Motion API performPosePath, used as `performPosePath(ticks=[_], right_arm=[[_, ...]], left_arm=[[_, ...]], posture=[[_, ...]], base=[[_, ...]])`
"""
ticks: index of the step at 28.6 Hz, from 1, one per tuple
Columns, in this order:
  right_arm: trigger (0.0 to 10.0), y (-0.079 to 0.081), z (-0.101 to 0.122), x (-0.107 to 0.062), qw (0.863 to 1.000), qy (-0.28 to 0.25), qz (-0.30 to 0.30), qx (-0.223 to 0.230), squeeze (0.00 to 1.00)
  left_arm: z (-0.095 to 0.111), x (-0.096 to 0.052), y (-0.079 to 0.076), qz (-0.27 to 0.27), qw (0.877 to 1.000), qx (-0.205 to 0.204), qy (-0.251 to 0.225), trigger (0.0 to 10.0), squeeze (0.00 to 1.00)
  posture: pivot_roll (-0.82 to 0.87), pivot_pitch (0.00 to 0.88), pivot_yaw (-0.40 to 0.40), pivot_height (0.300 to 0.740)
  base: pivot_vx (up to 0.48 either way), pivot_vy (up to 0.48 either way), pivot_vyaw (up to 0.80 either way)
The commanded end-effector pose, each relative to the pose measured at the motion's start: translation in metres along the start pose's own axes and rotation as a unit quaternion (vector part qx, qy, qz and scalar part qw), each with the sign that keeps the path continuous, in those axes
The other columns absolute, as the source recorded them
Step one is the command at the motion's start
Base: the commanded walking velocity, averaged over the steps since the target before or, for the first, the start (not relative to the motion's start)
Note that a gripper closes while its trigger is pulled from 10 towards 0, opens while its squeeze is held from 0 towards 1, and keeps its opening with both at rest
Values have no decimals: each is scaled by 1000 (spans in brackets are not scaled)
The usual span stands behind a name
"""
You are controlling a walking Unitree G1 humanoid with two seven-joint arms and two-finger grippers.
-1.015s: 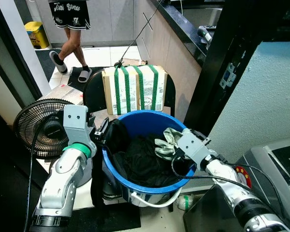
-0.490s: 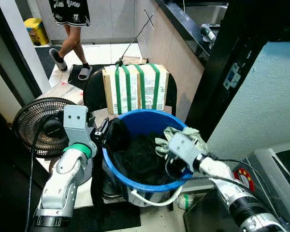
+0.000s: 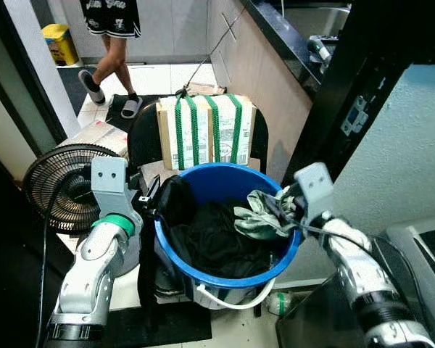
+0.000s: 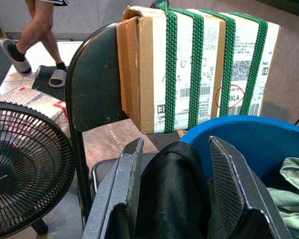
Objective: Clothes washing
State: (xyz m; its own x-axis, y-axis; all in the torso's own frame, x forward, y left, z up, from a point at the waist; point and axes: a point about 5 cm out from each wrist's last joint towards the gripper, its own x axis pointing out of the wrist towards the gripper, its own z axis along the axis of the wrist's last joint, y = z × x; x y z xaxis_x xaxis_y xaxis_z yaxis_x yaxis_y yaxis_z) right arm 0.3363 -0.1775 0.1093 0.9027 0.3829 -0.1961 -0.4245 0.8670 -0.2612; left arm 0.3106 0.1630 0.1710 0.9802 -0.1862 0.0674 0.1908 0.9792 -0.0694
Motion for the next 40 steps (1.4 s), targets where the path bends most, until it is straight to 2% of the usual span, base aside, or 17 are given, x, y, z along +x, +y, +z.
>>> performPosePath(ticks=[1, 4, 5, 10, 13, 14, 18, 25, 26, 28, 29, 30, 32, 33, 34, 37, 40], right_arm=[[10000, 1, -1, -4, 999, 6, -16, 29, 0], [10000, -2, -4, -7, 998, 12, -31, 56, 0], [10000, -6, -6, -12, 994, 16, -44, 96, 0], [10000, -14, -5, -22, 989, 22, -63, 129, 0], [10000, -17, -6, -27, 990, 30, -68, 120, 0], [10000, -16, -9, -30, 992, 46, -62, 100, 0], [10000, -11, -13, -32, 992, 64, -51, 94, 0], [10000, 12, -26, -34, 991, 103, -3, 80, 0], [9059, 16, -27, -34, 991, 107, 2, 81, 0], [9059, 17, -27, -34, 991, 110, 5, 82, 0], [5529, 19, -27, -35, 990, 111, 6, 84, 0], [5020, 20, -27, -35, 990, 112, 7, 86, 0], [5020, 20, -27, -35, 990, 111, 7, 86, 0], [5725, 20, -25, -35, 990, 111, 6, 86, 0], [10000, 19, -23, -34, 990, 103, 4, 93, 0], [10000, 18, -18, -33, 991, 87, 0, 106, 0], [10000, 18, -8, -30, 988, 48, -12, 144, 0]], left_arm=[[-3, 1, -1, -4, 1000, -6, 9, 10000, 0], [-3, 1, -1, -5, 1000, -7, 8, 10000, 0], [-3, 1, -1, -5, 1000, -8, 8, 10000, 0], [-3, 1, -1, -5, 1000, -9, 8, 10000, 0], [-3, 1, -1, -5, 1000, -10, 9, 10000, 0], [-3, 1, -1, -6, 1000, -10, 9, 10000, 0], [-4, 1, -1, -7, 1000, -11, 10, 10000, 0], [-3, 2, -3, -10, 1000, -13, 9, 10000, 0], [-3, 2, -3, -10, 1000, -13, 8, 10000, 0], [-3, 2, -3, -10, 1000, -12, 8, 10000, 0], [-2, 2, -3, -10, 1000, -12, 8, 10000, 0], [-3, 1, -2, -10, 1000, -12, 8, 10000, 0], [-3, 1, -2, -10, 1000, -12, 8, 10000, 0], [-3, 1, -2, -10, 1000, -12, 8, 10000, 0], [-3, 1, -2, -10, 1000, -11, 8, 10000, 0], [-3, 1, -3, -11, 1000, -11, 8, 10000, 0], [-3, 2, -3, -11, 1000, -12, 7, 10000, 0]], posture=[[113, 60, 34, 740], [111, 59, 38, 740], [111, 59, 38, 740], [111, 59, 38, 740], [107, 63, 41, 740], [103, 63, 43, 740], [102, 62, 43, 740], [103, 54, 43, 740], [103, 54, 43, 740], [103, 54, 43, 740], [103, 54, 43, 740], [105, 51, 43, 740], [105, 51, 43, 740], [105, 48, 42, 740], [103, 45, 42, 740], [103, 44, 41, 740], [104, 45, 39, 740]], base=[[0, 0, 0], [0, 0, 0], [0, 0, 0], [0, 0, 0], [0, 0, 0], [0, 0, 0], [0, 0, 0], [0, 0, 0], [0, 0, 0], [0, 0, 0], [0, 0, 0], [0, 0, 0], [0, 0, 0], [0, 0, 0], [0, 0, 0], [0, 0, 0], [0, 0, 0]])
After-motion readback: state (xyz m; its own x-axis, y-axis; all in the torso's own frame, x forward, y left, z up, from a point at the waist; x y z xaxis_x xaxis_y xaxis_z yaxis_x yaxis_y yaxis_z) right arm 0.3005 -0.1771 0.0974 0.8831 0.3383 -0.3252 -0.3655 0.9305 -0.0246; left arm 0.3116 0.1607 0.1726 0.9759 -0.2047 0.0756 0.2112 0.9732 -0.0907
